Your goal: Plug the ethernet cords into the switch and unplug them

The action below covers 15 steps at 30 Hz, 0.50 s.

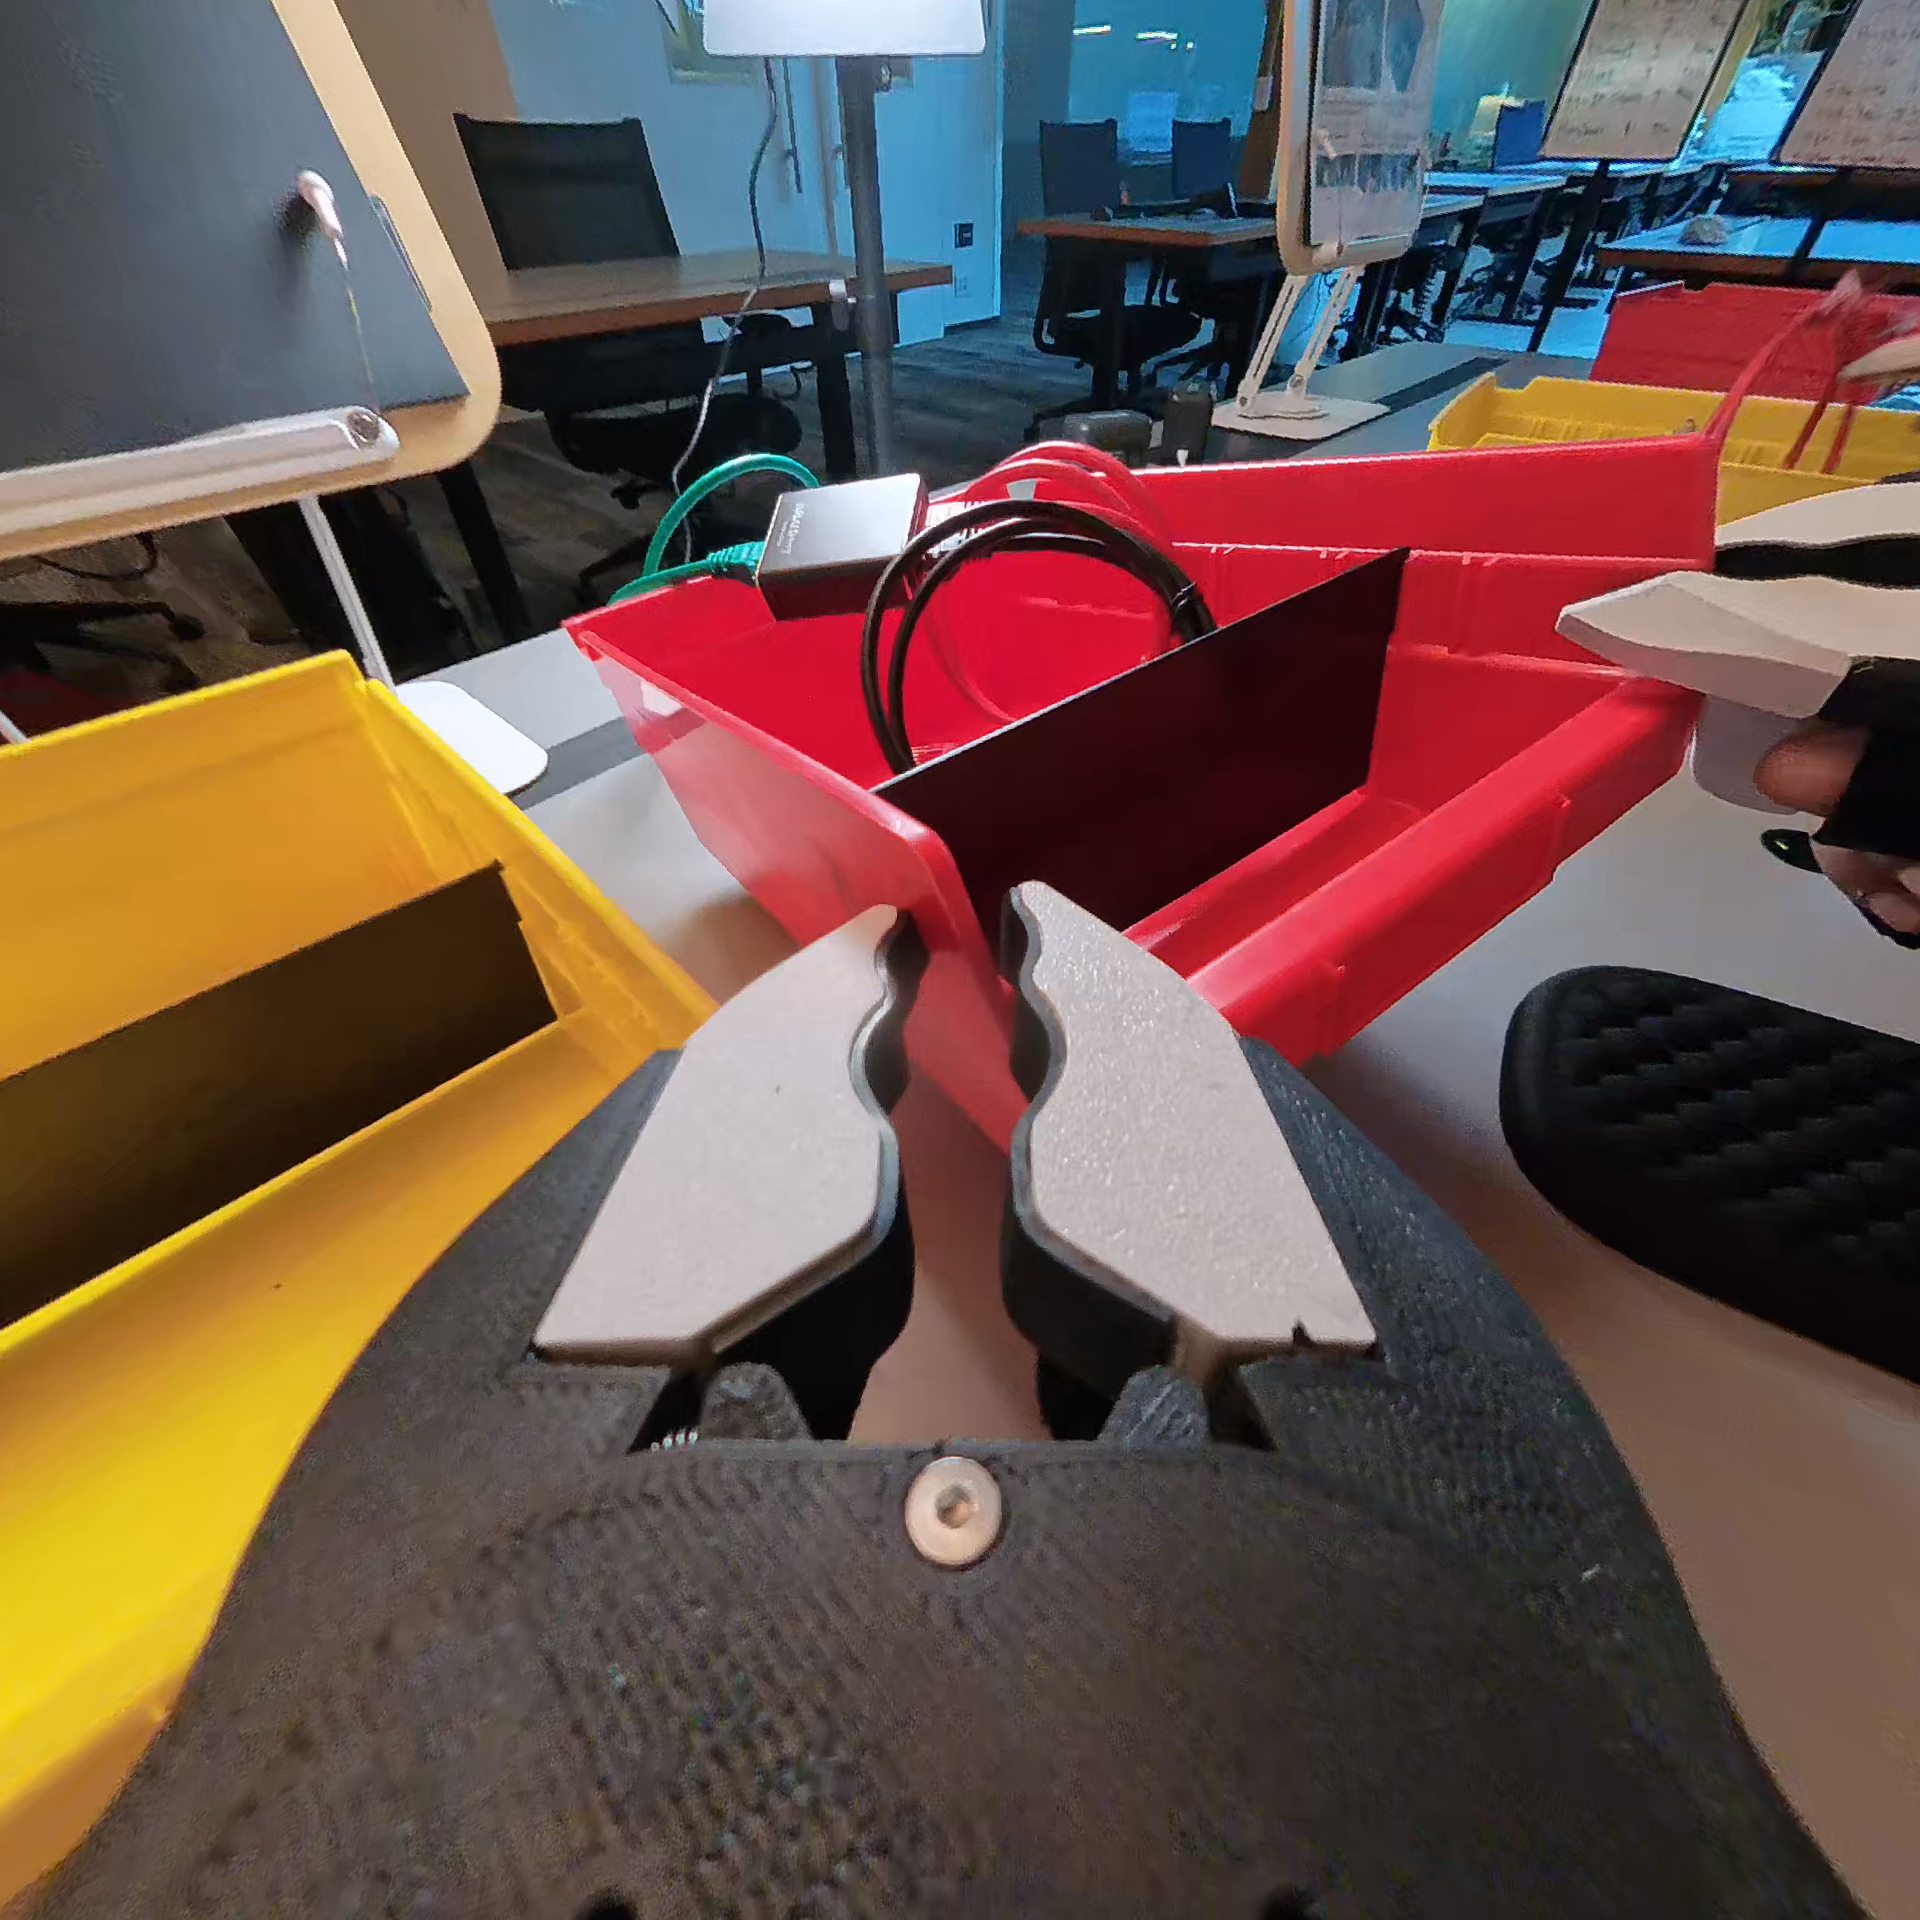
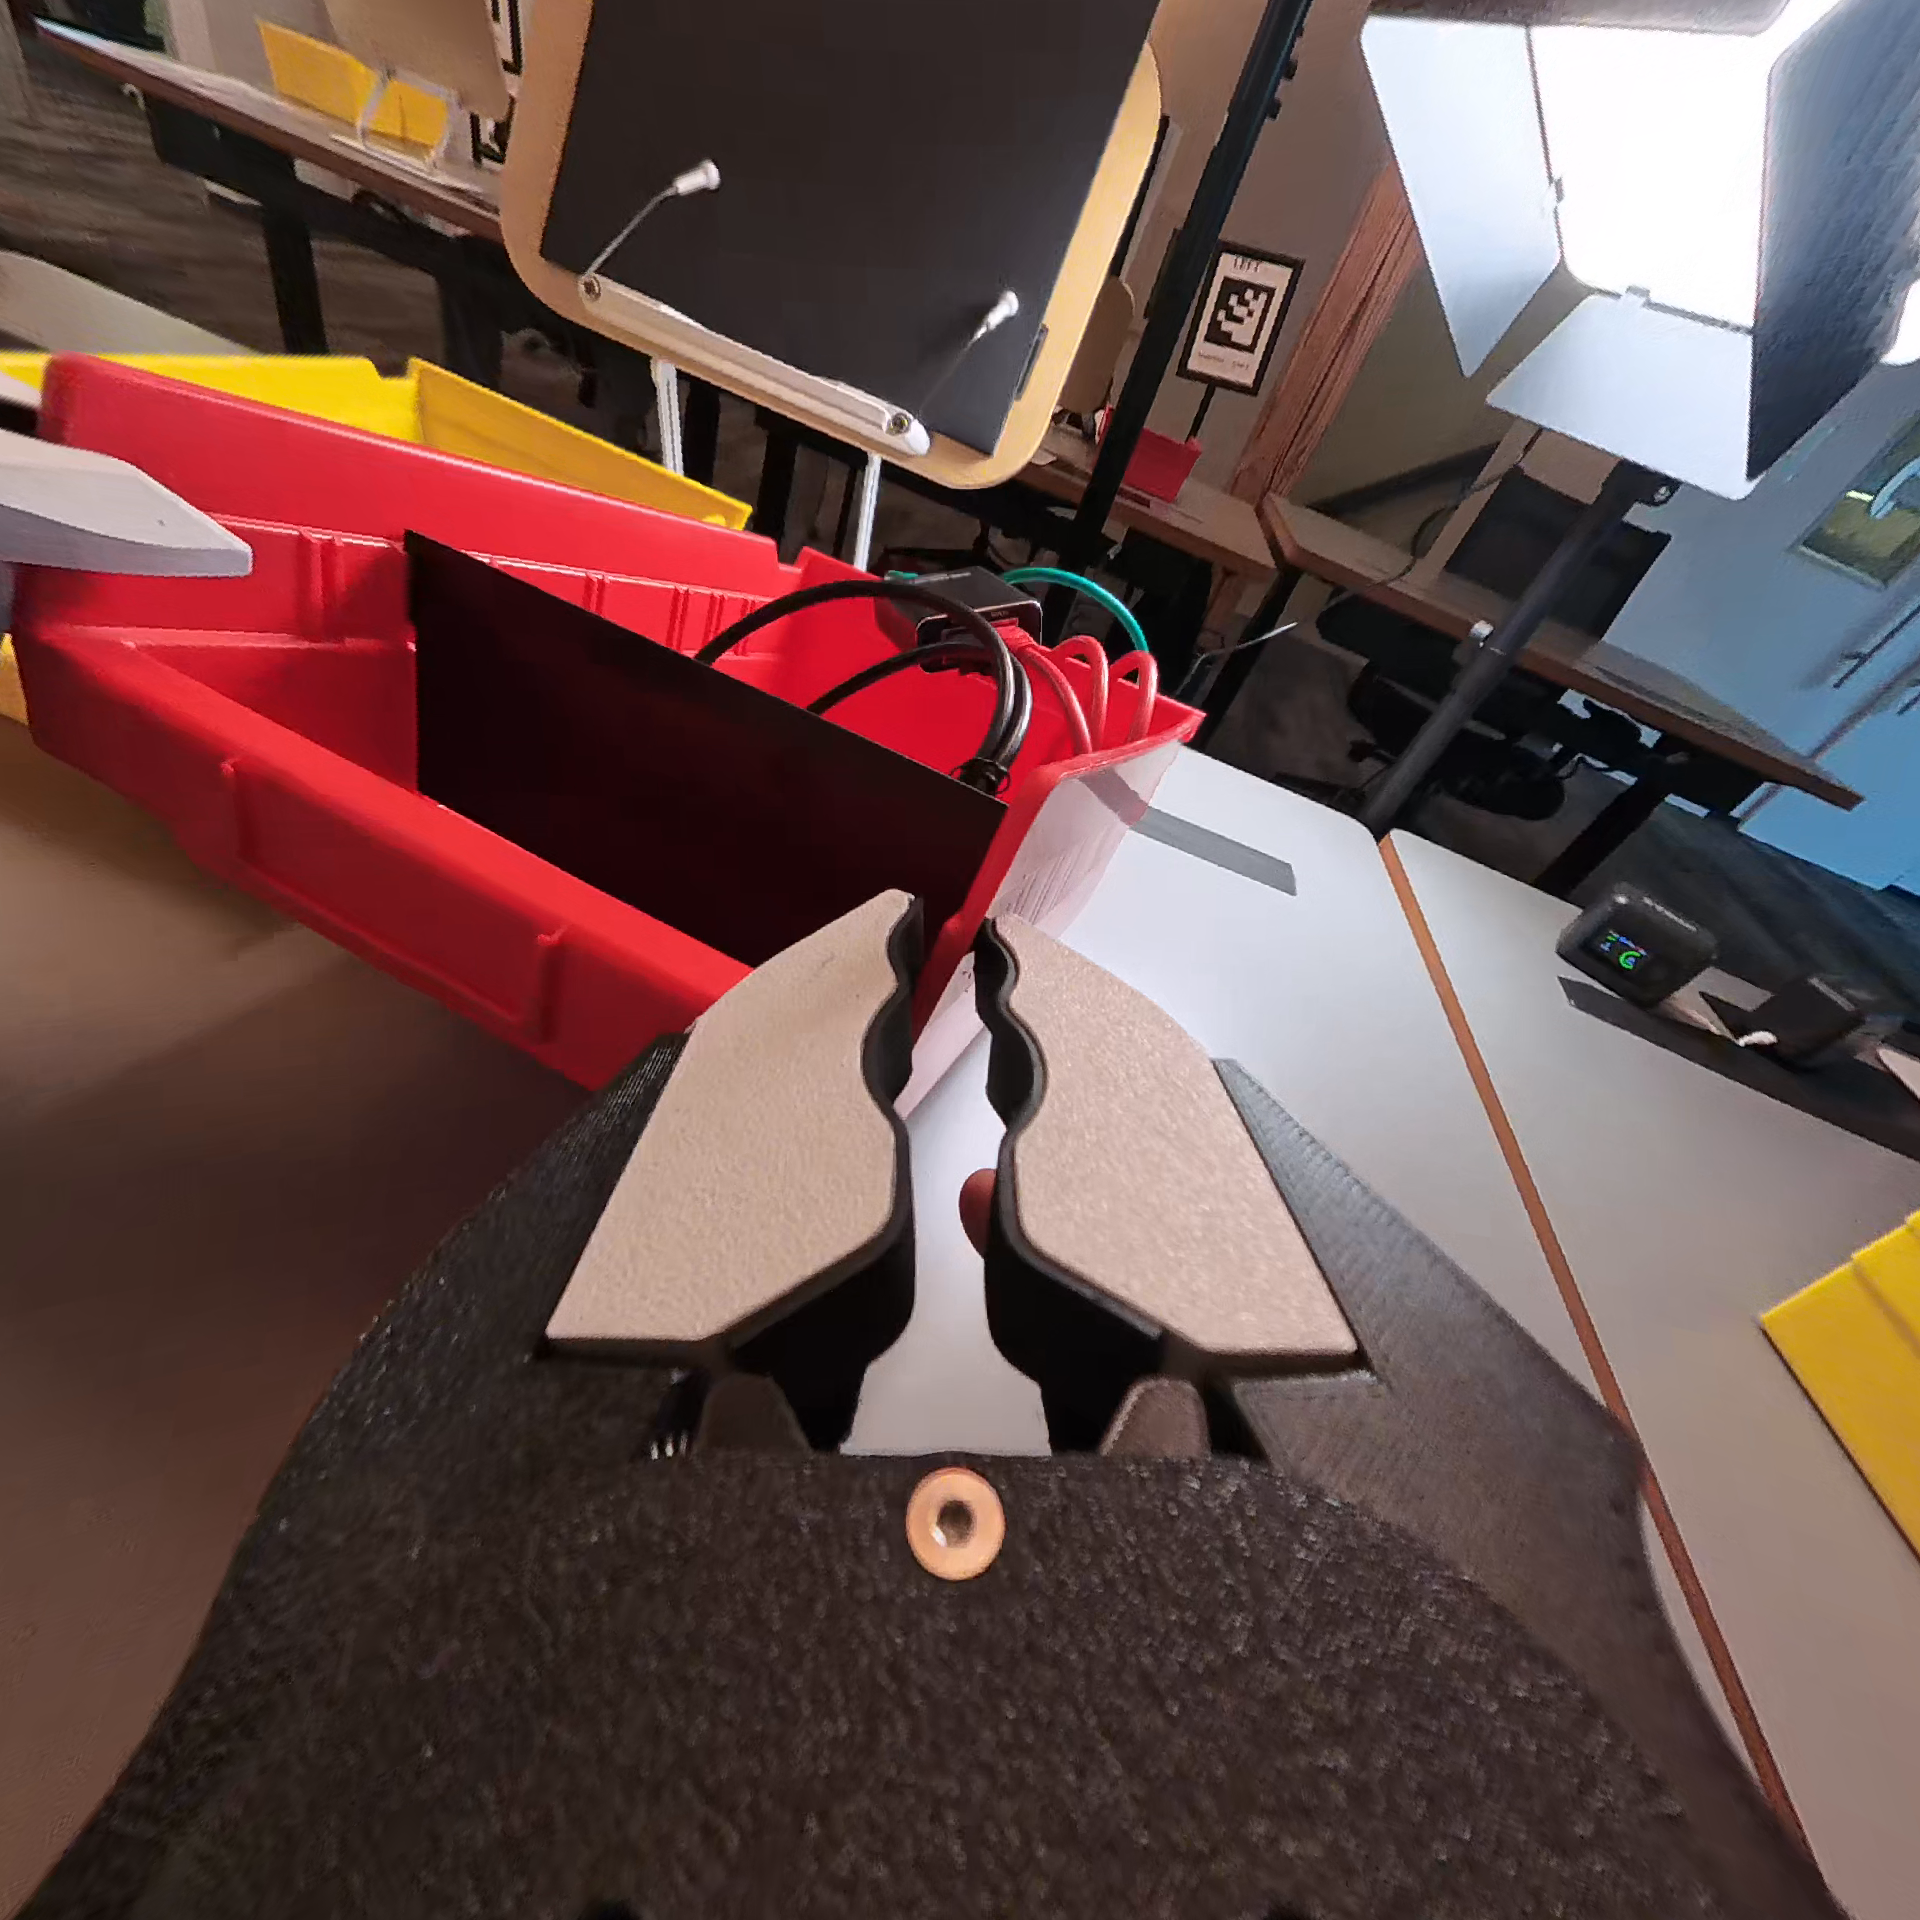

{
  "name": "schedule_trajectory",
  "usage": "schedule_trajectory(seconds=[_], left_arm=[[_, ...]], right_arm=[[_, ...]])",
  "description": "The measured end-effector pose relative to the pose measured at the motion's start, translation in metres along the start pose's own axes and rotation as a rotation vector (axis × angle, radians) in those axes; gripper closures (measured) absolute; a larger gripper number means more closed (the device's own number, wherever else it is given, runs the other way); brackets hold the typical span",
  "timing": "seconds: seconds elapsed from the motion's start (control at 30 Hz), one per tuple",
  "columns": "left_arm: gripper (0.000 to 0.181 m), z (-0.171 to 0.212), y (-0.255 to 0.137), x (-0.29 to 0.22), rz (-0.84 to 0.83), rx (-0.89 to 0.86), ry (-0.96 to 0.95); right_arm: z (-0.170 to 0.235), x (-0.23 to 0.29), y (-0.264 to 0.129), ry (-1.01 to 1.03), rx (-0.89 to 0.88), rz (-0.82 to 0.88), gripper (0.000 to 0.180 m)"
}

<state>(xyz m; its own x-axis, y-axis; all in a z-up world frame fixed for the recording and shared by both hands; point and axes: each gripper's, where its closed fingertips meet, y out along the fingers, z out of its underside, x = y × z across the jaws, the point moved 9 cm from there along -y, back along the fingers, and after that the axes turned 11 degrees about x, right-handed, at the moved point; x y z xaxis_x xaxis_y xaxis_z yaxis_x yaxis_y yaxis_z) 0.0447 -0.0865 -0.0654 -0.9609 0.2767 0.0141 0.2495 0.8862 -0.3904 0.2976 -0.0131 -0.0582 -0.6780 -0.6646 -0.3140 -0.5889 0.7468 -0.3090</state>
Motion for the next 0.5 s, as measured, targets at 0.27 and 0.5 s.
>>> schedule_trajectory(seconds=[0.27,0.5], left_arm=[[0.166,-0.009,-0.014,0.003,-0.036,-0.051,0.030],[0.167,-0.037,-0.056,0.020,-0.142,-0.152,0.061]], right_arm=[[-0.012,0.004,-0.003,0.013,-0.069,0.003,0.171],[-0.063,0.017,-0.004,0.002,-0.219,-0.025,0.171]])
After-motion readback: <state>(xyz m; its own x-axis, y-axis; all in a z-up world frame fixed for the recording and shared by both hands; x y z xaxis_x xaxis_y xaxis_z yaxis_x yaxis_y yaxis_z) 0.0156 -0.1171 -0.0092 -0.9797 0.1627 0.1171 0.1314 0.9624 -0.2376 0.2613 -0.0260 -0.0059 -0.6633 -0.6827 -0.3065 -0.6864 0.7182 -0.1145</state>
